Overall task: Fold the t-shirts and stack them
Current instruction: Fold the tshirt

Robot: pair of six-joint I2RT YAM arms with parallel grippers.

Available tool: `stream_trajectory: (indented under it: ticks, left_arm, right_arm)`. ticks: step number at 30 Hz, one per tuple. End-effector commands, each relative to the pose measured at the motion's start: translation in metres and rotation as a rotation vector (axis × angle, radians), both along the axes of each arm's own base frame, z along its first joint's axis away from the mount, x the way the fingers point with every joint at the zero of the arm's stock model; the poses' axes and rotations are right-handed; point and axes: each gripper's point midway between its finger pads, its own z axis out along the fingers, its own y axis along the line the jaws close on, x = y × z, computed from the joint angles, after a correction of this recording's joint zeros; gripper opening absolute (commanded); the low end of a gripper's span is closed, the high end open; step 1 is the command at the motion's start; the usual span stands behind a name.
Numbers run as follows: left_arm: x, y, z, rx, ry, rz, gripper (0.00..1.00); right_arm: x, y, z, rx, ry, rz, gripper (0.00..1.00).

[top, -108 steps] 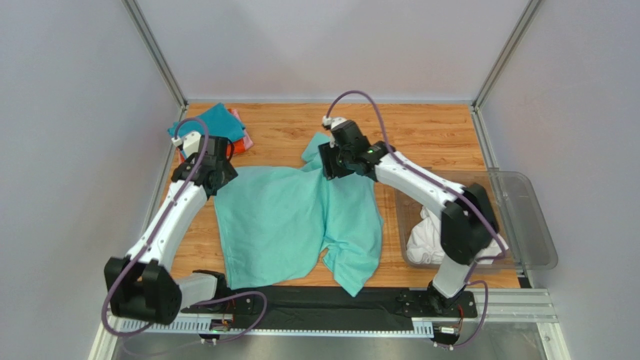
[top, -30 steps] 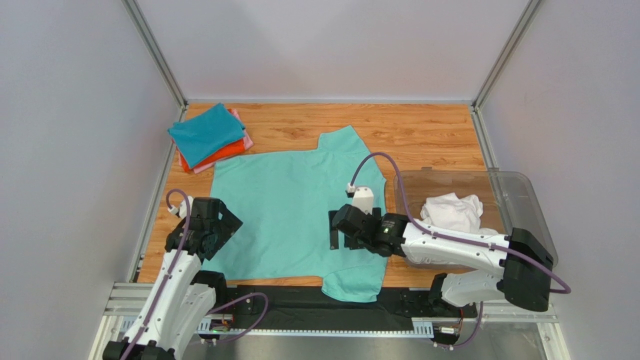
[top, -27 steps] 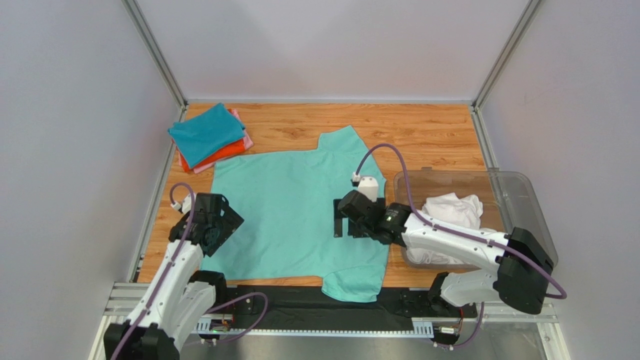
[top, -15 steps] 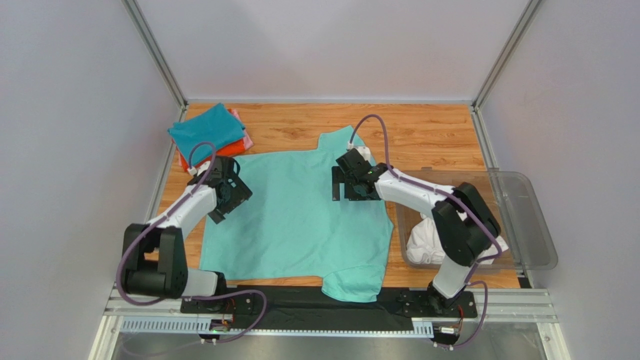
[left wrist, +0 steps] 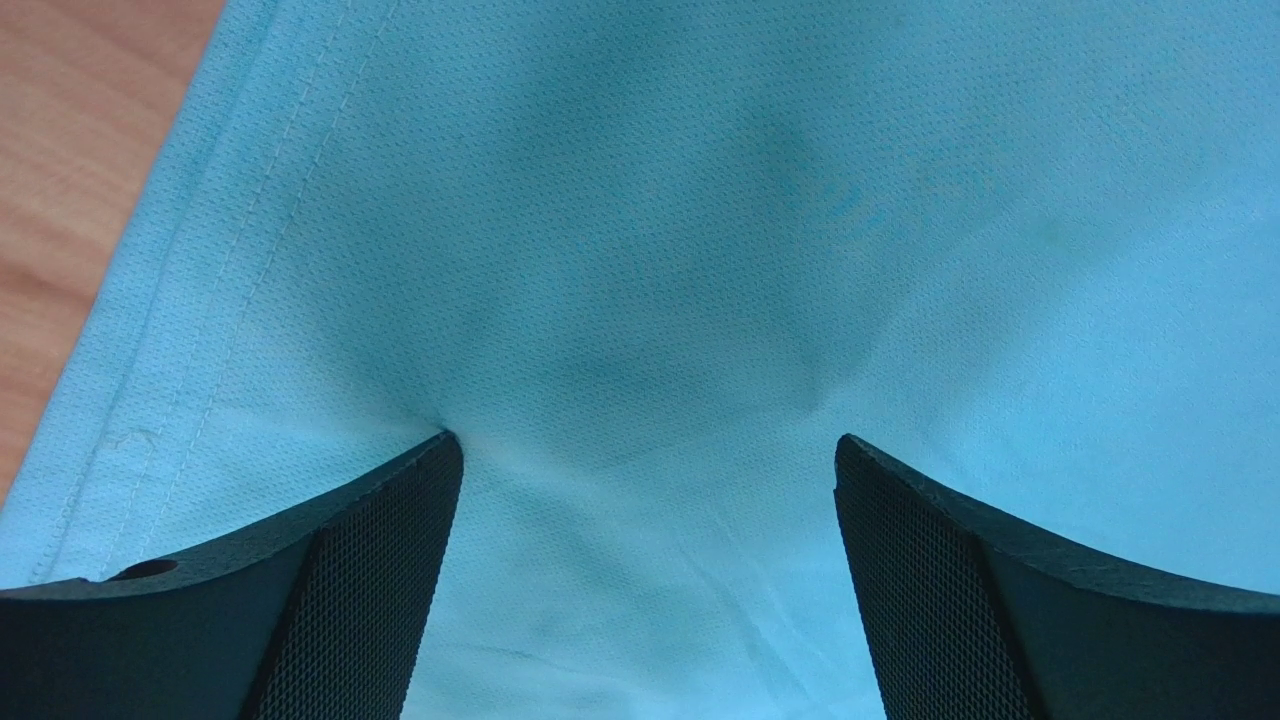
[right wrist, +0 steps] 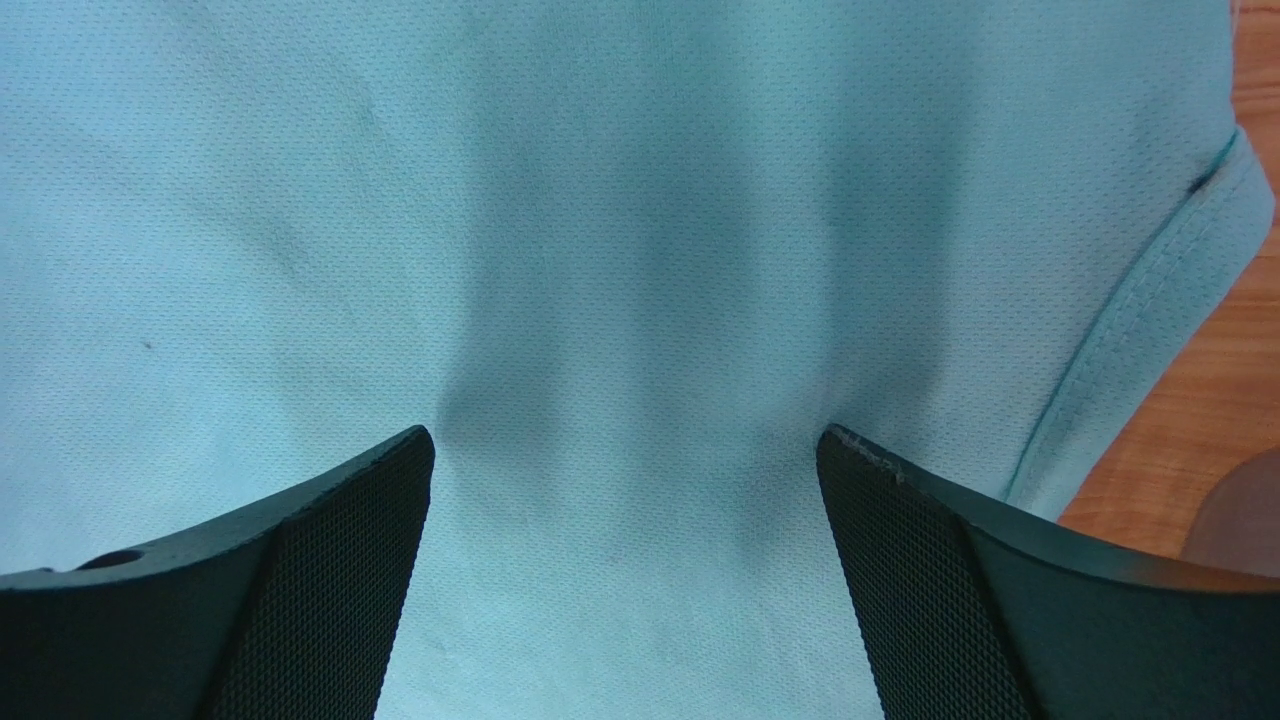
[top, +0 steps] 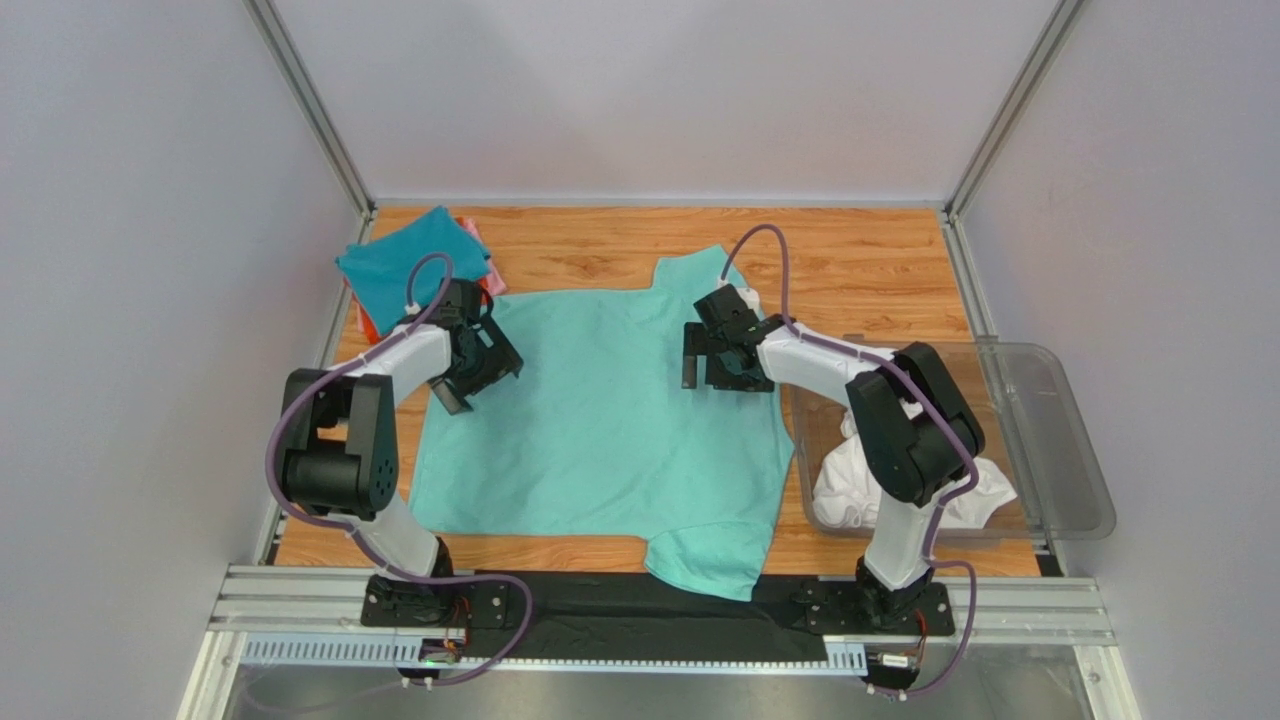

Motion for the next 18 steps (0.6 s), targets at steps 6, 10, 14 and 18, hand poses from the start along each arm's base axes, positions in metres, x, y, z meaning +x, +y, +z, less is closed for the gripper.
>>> stream_trajectory:
  ticks: [6, 10, 14, 18]
  left_arm:
    - [0.021, -0.018, 0.015, -0.071, -0.048, -0.097, 1.0]
    - [0.014, -0.011, 0.062, -0.039, -0.117, -0.085, 1.0]
    - [-0.041, 0.006, 0.089, 0.004, -0.141, -0.002, 1.0]
    - [-0.106, 0.023, 0.075, 0.022, -0.1, 0.144, 1.0]
  right_arm:
    - [0.003, -0.01, 0.019, 0.019, -0.022, 0.019, 1.0]
    - [0.007, 0.005, 0.065, 0.062, -0.103, 0.082, 1.0]
    - [-0.014, 0.017, 0.106, 0.091, -0.188, 0.122, 1.0]
    - [-0.055, 0.018, 0.127, 0.186, -0.234, 0.125, 1.0]
